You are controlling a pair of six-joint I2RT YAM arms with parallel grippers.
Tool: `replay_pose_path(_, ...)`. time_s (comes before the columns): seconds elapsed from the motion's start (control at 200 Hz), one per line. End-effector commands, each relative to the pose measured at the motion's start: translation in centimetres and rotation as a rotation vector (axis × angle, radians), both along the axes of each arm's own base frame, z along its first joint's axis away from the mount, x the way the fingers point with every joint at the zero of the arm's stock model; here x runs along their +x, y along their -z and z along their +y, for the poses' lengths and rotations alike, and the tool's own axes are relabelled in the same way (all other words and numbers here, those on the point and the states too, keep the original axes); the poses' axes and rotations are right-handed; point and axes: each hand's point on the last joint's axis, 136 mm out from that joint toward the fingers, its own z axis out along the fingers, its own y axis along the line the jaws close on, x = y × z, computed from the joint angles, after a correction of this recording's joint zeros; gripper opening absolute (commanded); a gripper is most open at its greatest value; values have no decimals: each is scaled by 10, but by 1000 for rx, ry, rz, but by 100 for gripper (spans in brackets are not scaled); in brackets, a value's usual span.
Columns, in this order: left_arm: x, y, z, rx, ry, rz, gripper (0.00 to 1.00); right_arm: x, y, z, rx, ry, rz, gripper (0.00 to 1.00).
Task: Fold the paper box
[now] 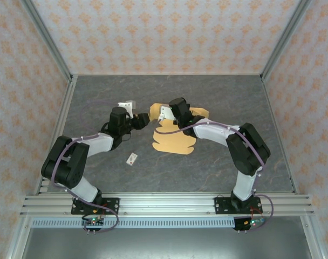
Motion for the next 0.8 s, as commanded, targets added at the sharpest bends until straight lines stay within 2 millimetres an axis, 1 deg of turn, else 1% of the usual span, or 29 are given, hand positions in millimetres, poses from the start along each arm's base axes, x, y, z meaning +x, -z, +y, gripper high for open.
replay_pose_path(0.0,6,2,7,89,9,7,59,2,-13,-3,7,-9,-39,0)
replay_pose_path(0.12,17,0,7,73,8,2,59,4,-13,-3,-6,-15,-60,0)
replay_pose_path(0.195,22,-4,7,49,8,-5,58,3,-16,-1,-8,-27,-81,0)
replay_pose_path(0.22,24,-6,9,45,2,-7,58,3,-20,0,-4,-31,-98,0)
replay_pose_path(0.345,32,-11,23,44,-26,-9,57,2,-24,1,-5,-42,-131,0)
replay_pose_path(0.485,48,-15,38,8,-49,29,56,1,-21,2,-11,-52,-147,0)
replay_pose_path(0.671,69,3,40,6,12,171,55,1,-19,4,-11,-56,-146,0)
replay_pose_path(0.796,73,22,36,42,61,267,55,1,-20,4,-7,-54,-141,0)
